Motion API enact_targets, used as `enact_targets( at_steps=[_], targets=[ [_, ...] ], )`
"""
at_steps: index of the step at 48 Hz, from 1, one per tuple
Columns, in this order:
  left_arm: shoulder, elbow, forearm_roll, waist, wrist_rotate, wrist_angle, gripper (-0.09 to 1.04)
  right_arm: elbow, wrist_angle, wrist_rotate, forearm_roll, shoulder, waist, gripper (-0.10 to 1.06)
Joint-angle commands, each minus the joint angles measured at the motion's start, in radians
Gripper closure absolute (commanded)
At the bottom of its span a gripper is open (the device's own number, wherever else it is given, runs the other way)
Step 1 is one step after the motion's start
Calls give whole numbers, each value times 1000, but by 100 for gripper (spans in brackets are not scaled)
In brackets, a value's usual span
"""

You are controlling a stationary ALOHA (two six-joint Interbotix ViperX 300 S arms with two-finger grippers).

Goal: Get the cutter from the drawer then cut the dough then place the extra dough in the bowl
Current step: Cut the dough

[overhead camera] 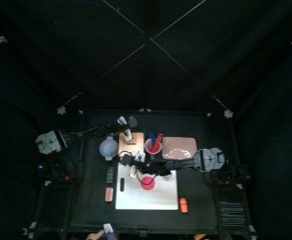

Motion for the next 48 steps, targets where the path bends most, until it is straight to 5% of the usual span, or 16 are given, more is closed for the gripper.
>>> enact_targets(
  at_steps=[1, 12, 17, 22, 29, 48],
  targets=[
    [-2, -17, 3, -5, -2, 3, 63, -26, 0, 2, -9, -20, -48, 59],
    [-2, -17, -2, -3, -8, -8, 63, -28, -2, 9, 5, -25, -43, 59],
    [-12, -17, -32, 14, -17, -31, 63, -34, -8, 5, 57, -48, -34, 59],
    [-35, -8, -80, 38, -15, -94, 62, -29, -15, 2, 118, -92, 9, 59],
    [-86, 18, -130, 61, -15, -221, 62, -5, -17, 5, 129, -167, 60, 59],
    [-247, 152, -238, 69, -15, -446, 62, 331, 26, 11, 256, -543, 150, 52]
  ],
)
